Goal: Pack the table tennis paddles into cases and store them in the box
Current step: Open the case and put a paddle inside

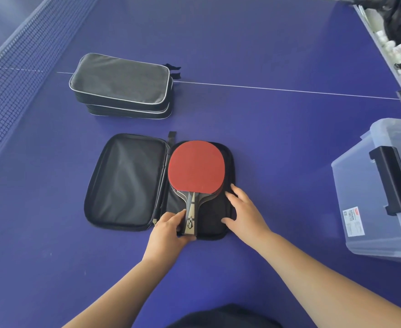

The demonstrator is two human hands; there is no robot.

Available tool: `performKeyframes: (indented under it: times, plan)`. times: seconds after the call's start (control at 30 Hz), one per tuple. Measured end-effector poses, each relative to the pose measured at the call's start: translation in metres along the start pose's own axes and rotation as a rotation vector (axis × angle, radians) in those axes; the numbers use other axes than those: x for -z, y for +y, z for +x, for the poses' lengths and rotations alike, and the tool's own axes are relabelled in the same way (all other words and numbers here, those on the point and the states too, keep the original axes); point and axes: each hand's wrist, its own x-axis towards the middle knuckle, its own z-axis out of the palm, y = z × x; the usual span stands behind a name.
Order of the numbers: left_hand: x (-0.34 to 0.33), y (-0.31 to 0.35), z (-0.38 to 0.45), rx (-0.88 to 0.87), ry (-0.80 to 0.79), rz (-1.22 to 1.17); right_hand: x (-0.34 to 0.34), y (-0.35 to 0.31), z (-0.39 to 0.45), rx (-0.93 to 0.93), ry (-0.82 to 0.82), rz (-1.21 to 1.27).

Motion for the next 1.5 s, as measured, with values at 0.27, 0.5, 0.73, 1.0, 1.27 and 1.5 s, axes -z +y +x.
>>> performKeyframes:
  times: [0.27,0.5,0.73,1.0,1.27,1.5]
  plan:
    - [0.0,-0.003,0.005,0.03,-0.006,0.049,-0.003,-0.003,-0.001,-0.038,0.01,-0.018]
    - [0.001,-0.005,0.013,0.057,-0.02,0.054,-0.009,-0.006,-0.004,-0.065,0.034,-0.022]
    - [-0.001,-0.003,0.001,0.005,-0.023,0.06,-0.017,-0.016,-0.012,-0.034,0.262,-0.053]
    - [-0.004,0.016,-0.001,0.056,0.043,0.16,-0.041,-0.016,-0.025,-0.017,0.225,-0.054]
    - [-0.01,0.016,-0.006,0.057,0.083,0.177,-0.04,-0.016,-0.022,-0.025,0.211,-0.075]
    - [-0.01,0.016,-0.009,0.042,0.099,0.187,-0.038,-0.018,-0.023,-0.031,0.202,-0.072]
